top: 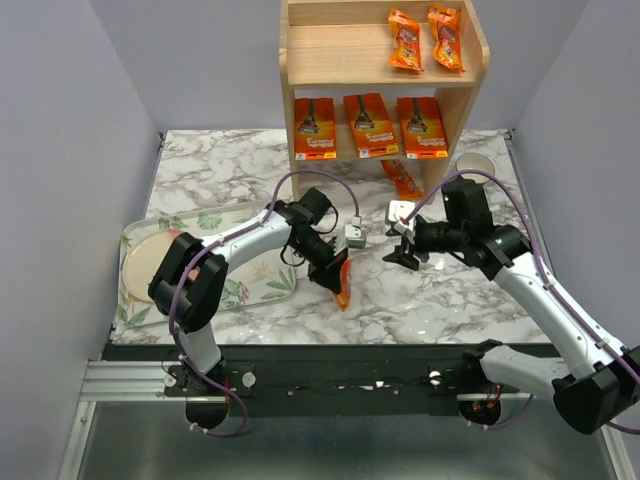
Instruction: Place and organize the shaving razors onto the shelf
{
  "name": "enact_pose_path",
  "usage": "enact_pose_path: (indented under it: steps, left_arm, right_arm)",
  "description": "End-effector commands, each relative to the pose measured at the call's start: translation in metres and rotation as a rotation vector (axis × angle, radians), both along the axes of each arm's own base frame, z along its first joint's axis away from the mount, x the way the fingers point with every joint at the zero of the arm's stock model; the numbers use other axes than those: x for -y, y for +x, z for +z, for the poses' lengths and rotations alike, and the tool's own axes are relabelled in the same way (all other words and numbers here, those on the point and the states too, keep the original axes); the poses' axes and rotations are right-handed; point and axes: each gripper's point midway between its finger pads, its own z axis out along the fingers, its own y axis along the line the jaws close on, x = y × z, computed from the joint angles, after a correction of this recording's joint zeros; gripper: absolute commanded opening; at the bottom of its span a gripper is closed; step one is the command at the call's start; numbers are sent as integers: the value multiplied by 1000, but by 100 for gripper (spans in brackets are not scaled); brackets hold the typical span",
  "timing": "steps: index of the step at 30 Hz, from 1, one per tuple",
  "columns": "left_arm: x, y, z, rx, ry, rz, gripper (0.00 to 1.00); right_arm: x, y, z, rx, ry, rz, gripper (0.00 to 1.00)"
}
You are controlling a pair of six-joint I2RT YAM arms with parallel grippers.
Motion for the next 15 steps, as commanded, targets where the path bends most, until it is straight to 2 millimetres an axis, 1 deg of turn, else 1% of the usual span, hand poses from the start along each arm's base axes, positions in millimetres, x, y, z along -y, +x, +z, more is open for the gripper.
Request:
enact_pose_path:
  steps: [1, 2, 3, 4, 6, 7, 8, 9, 10, 11, 12, 13, 14, 15]
  left_arm:
    - [27, -9, 41, 125, -123, -115, 0]
    - [28, -15, 38, 107, -112, -132, 0]
    - [31, -18, 40, 106, -124, -158, 0]
    - [31, -20, 39, 107, -128, -174, 0]
    - [27, -24, 33, 90, -113, -190, 0]
    - [24, -25, 29, 89, -103, -188, 3]
    - [21, -26, 29, 97, -92, -177, 13]
    - [17, -28, 23, 94, -69, -162, 24]
    - [11, -23, 16, 113, -20, -122, 42]
    - [6, -20, 20, 96, 22, -40, 56]
    - [2, -15, 13, 107, 48, 12, 91]
    - [-7, -4, 7, 149, 105, 77, 99]
    - [-14, 3, 15, 159, 116, 155, 99]
    - [-21, 10, 13, 177, 141, 212, 99]
  right_arm:
    - [-2, 6, 4, 18, 6, 0, 63]
    - [-1, 5, 2, 9, 1, -1, 63]
    - [-1, 3, 0, 10, -3, 3, 63]
    - [2, 0, -6, 4, -13, 7, 63]
    - [5, -7, -10, 37, -34, 42, 63]
    - [7, -9, -15, 47, -46, 54, 63]
    - [10, -13, -24, 51, -60, 65, 63]
    - [10, -15, -28, 75, -70, 95, 63]
    - [10, -17, -30, 80, -72, 111, 64]
    - [9, -18, -30, 81, -73, 126, 64]
    - [7, -18, -30, 83, -78, 151, 64]
    - [6, -18, -30, 84, -83, 168, 64]
    - [8, -20, -32, 73, -100, 186, 64]
    - [6, -16, -30, 81, -114, 205, 64]
